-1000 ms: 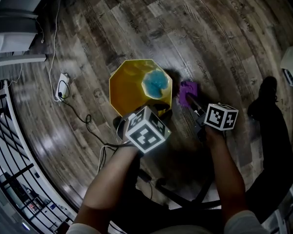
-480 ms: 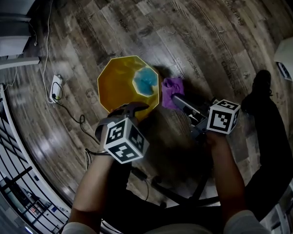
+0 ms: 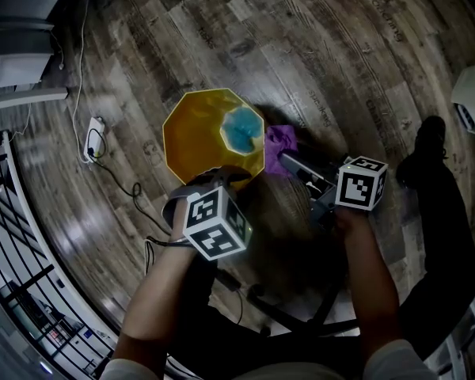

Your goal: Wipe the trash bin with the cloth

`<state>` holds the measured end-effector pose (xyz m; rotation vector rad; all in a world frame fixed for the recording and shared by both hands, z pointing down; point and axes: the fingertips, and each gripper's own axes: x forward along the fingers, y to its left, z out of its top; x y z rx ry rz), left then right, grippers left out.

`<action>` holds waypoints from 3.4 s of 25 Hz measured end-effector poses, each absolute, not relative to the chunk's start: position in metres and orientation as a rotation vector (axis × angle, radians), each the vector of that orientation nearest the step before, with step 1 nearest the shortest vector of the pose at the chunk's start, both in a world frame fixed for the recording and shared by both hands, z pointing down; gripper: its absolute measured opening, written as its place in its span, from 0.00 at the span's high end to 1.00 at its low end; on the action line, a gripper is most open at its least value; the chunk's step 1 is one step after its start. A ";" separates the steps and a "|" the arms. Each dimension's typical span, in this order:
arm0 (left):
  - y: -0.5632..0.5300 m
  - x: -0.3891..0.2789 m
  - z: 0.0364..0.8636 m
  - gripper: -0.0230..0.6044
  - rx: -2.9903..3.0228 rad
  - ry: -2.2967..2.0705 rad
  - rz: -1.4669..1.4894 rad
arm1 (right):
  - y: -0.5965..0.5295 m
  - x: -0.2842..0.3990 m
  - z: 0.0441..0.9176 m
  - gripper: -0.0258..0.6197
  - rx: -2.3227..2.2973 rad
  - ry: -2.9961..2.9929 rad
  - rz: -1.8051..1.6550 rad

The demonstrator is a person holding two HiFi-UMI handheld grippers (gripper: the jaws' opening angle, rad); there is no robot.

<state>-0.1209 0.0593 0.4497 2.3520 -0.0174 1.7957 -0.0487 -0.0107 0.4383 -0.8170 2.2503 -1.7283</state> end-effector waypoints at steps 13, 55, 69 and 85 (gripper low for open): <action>0.059 -0.118 0.449 0.83 2.354 -0.024 1.747 | -0.025 -0.053 0.522 0.71 -1.015 2.296 -1.852; 0.025 -0.066 0.426 0.76 2.424 -0.263 1.299 | -0.001 -0.003 0.531 0.71 -1.413 2.039 -1.872; 0.046 -0.105 0.460 0.77 2.338 -0.130 1.649 | 0.011 -0.026 0.437 0.71 -1.064 2.067 -1.660; 0.047 -0.094 0.459 0.90 2.383 -0.105 1.659 | 0.013 -0.043 0.467 0.71 -1.097 2.044 -1.733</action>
